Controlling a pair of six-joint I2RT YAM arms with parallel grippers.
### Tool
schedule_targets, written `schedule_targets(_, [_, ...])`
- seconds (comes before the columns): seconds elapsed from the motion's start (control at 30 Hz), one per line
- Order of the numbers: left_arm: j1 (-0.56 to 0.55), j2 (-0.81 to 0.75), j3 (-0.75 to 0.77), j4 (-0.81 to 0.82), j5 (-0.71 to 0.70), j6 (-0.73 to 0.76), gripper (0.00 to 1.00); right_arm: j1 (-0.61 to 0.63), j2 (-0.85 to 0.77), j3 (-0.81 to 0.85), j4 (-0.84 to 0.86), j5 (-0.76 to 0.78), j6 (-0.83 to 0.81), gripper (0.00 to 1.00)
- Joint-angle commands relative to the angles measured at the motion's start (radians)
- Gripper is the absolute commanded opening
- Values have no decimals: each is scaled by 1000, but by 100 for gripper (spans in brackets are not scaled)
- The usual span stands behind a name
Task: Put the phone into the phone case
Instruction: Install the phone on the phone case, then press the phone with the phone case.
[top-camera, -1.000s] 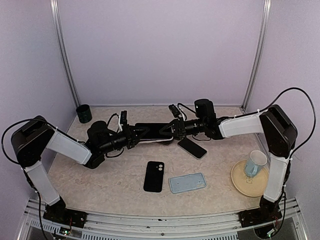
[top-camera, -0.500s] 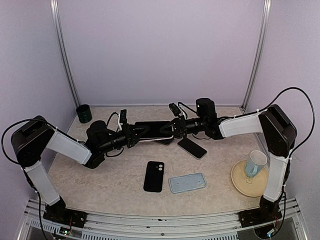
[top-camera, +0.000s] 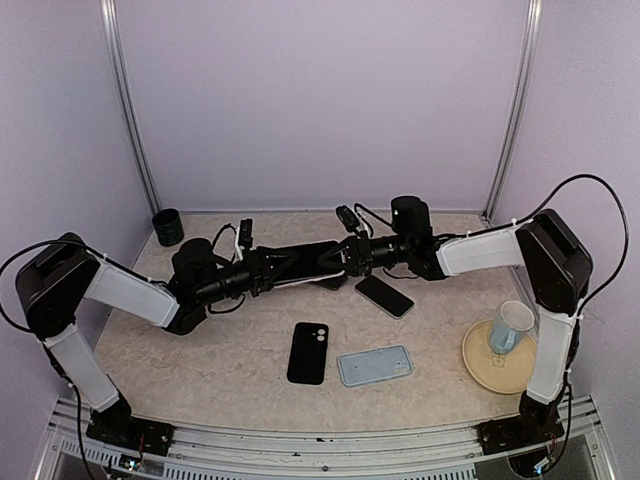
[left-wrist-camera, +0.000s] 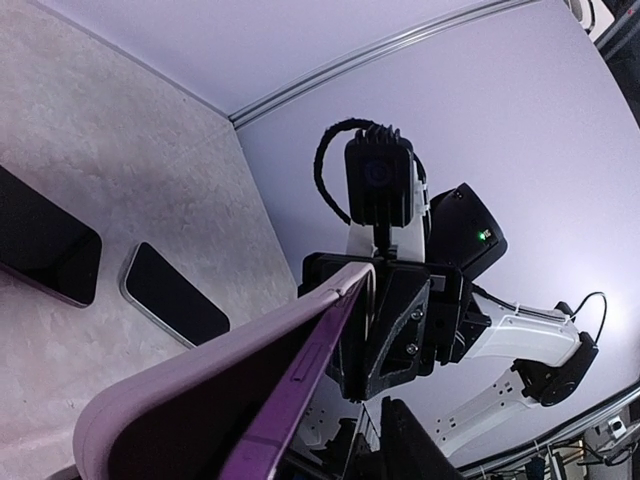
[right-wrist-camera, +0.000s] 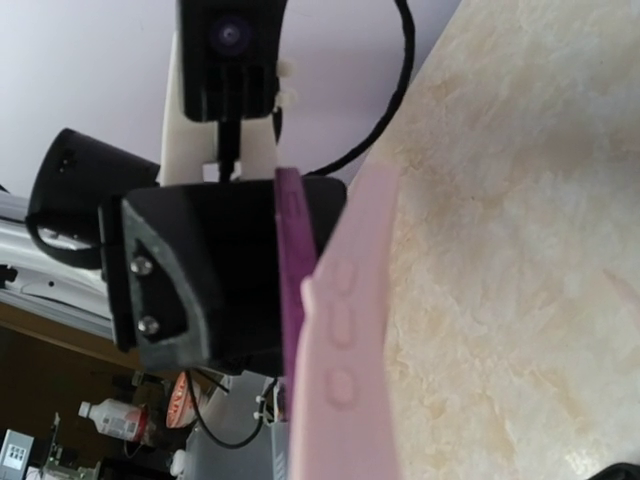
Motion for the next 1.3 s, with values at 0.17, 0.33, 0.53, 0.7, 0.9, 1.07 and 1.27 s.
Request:
schedule_targets(0.17, [27,-122,51,-242,-63,116,49,3,-13,17,112,-51,31,0])
schedule_targets(0.33, [44,-197,41,-348,-102,165,53,-2,-18,17,129,-55,43,0])
schedule_targets(0.53, [75,-285,-2,-439,-148,220,60,-2,-29,14,182,-89,72,0])
schedule_targets(0.7, [93,-321,-43,-448,-130,243,67,-3,-44,15,184,-106,57,0])
schedule_targets(0.9, [95,-318,-63,-416,-66,265,75,-3,-55,7,223,-144,59,0])
schedule_targets(1.07, [95,-307,-82,-324,9,254,77,-4,-63,4,238,-166,51,0])
schedule_targets(1.27, [92,-279,-87,-260,69,246,74,-3,-63,3,227,-173,36,0])
